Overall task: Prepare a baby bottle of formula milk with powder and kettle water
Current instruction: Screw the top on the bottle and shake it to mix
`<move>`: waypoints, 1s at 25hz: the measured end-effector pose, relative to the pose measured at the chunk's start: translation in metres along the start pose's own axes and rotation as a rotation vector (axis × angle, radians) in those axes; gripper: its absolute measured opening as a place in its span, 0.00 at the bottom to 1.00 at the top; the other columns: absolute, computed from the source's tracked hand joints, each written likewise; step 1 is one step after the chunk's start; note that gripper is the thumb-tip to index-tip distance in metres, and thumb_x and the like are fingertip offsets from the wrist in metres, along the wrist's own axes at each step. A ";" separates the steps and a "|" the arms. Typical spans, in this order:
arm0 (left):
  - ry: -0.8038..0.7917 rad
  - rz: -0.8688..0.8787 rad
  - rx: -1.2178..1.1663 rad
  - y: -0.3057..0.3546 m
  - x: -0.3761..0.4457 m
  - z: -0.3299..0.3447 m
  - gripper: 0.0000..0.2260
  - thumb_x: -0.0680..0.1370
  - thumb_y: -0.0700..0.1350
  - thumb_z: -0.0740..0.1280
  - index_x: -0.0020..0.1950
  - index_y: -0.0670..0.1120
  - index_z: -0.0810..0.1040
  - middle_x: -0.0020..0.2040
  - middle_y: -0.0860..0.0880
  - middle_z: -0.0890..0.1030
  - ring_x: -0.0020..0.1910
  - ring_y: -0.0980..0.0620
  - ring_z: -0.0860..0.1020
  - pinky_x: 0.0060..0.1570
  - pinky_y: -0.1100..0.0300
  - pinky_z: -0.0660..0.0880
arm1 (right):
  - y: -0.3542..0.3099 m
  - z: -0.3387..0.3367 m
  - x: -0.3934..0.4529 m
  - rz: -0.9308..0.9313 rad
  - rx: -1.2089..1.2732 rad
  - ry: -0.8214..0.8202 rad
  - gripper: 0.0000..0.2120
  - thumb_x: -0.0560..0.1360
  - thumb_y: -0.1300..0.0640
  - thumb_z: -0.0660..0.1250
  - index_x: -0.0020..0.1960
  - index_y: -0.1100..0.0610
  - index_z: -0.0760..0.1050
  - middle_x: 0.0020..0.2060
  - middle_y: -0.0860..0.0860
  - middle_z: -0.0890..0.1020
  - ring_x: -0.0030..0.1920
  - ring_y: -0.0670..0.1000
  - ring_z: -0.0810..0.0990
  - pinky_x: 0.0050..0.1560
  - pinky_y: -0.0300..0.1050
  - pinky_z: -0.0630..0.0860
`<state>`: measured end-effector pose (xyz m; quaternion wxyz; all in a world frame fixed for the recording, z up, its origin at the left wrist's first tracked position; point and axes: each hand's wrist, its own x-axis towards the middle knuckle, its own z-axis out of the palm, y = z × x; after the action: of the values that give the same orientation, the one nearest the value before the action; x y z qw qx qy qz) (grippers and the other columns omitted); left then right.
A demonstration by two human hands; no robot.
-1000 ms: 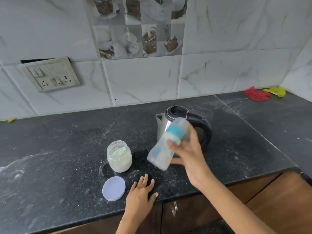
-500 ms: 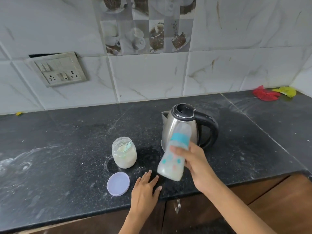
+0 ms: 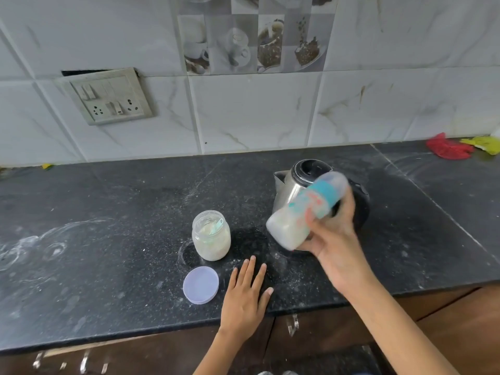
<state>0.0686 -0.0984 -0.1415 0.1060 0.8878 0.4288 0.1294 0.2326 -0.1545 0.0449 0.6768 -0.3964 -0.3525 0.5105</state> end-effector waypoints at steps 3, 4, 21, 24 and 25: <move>0.019 0.046 -0.047 -0.002 -0.002 0.003 0.22 0.81 0.55 0.56 0.73 0.51 0.60 0.73 0.48 0.67 0.72 0.46 0.64 0.69 0.48 0.62 | 0.010 0.009 -0.005 0.124 -0.087 -0.125 0.45 0.67 0.63 0.76 0.72 0.36 0.57 0.60 0.55 0.79 0.58 0.57 0.82 0.41 0.57 0.83; 0.014 0.033 -0.032 -0.003 -0.002 0.003 0.21 0.81 0.56 0.54 0.73 0.51 0.61 0.74 0.48 0.64 0.73 0.46 0.62 0.70 0.49 0.58 | 0.008 0.004 0.001 0.098 -0.033 -0.041 0.43 0.67 0.63 0.75 0.72 0.38 0.59 0.60 0.55 0.78 0.57 0.57 0.83 0.41 0.57 0.83; 0.070 -0.011 0.047 -0.004 0.000 0.010 0.22 0.81 0.57 0.49 0.74 0.53 0.62 0.76 0.49 0.60 0.74 0.48 0.59 0.73 0.50 0.56 | 0.005 -0.005 0.013 -0.016 0.426 -0.131 0.39 0.65 0.58 0.78 0.72 0.52 0.65 0.55 0.56 0.83 0.55 0.58 0.83 0.50 0.53 0.82; 0.057 0.005 0.039 -0.003 0.000 0.009 0.22 0.82 0.57 0.47 0.74 0.53 0.62 0.76 0.49 0.60 0.75 0.49 0.58 0.72 0.53 0.52 | 0.004 -0.006 0.012 0.035 0.486 -0.277 0.28 0.69 0.60 0.76 0.67 0.50 0.73 0.57 0.58 0.83 0.58 0.63 0.81 0.58 0.58 0.80; 0.061 0.007 0.041 -0.004 0.000 0.009 0.22 0.82 0.57 0.48 0.74 0.53 0.62 0.76 0.49 0.60 0.75 0.49 0.58 0.71 0.53 0.51 | 0.007 -0.008 0.010 0.052 0.464 -0.291 0.27 0.70 0.60 0.75 0.66 0.49 0.75 0.59 0.59 0.82 0.59 0.65 0.80 0.58 0.59 0.79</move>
<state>0.0687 -0.0963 -0.1509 0.0741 0.8870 0.4311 0.1478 0.2392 -0.1448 0.0360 0.6784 -0.1625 -0.3093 0.6464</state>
